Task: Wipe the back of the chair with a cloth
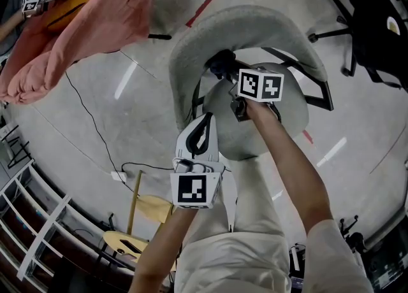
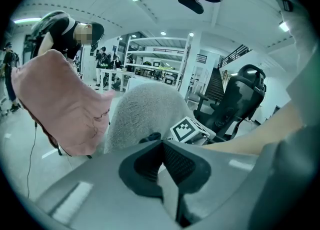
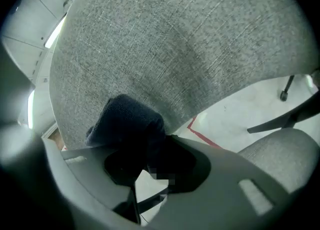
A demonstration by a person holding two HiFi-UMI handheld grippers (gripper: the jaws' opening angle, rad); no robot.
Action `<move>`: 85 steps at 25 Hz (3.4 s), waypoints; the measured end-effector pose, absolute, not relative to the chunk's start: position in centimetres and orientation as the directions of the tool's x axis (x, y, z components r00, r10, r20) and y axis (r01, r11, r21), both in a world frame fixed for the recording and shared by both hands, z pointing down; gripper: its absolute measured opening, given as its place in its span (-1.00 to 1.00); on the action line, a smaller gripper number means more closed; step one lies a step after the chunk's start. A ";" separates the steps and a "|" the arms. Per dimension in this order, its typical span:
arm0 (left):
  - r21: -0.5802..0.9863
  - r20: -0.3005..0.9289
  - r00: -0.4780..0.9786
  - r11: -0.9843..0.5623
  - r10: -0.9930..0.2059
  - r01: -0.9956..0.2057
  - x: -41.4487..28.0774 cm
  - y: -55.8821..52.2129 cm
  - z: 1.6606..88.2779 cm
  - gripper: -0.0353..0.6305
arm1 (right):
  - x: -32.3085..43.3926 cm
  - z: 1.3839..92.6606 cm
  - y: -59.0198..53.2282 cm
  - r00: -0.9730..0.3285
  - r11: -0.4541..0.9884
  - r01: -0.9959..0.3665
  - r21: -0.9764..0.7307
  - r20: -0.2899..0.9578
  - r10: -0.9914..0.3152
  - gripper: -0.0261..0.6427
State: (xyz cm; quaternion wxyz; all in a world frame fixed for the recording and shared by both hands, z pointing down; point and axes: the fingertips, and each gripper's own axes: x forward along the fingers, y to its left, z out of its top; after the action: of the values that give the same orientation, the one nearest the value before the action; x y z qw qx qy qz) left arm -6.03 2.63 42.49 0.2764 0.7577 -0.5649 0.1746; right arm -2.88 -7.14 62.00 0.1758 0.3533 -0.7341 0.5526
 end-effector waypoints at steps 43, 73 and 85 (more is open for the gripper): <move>0.205 0.558 0.359 -0.295 -0.748 -0.933 0.2 1.6 42.3 -0.89 | 15.9 62.2 -11.0 -0.401 -0.244 -0.705 -0.666 0.658 -0.638 -0.55; 0.204 0.555 0.449 -0.409 -0.700 -0.889 2.7 6.1 39.6 -0.89 | 25.5 59.7 -0.3 -0.211 -0.449 -0.656 -0.606 0.719 -0.662 -0.59; 0.249 0.495 0.492 -0.425 -0.716 -0.870 3.7 5.1 33.2 -0.89 | 20.9 46.1 1.2 -0.424 -0.139 -0.739 -0.659 0.615 -0.664 -0.59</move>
State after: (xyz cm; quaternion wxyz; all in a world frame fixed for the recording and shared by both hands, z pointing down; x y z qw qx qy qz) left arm 3.67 5.14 33.23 0.2422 0.8290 -0.4784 0.1589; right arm 20.91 1.17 46.07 0.0351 0.5354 -0.6553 0.5317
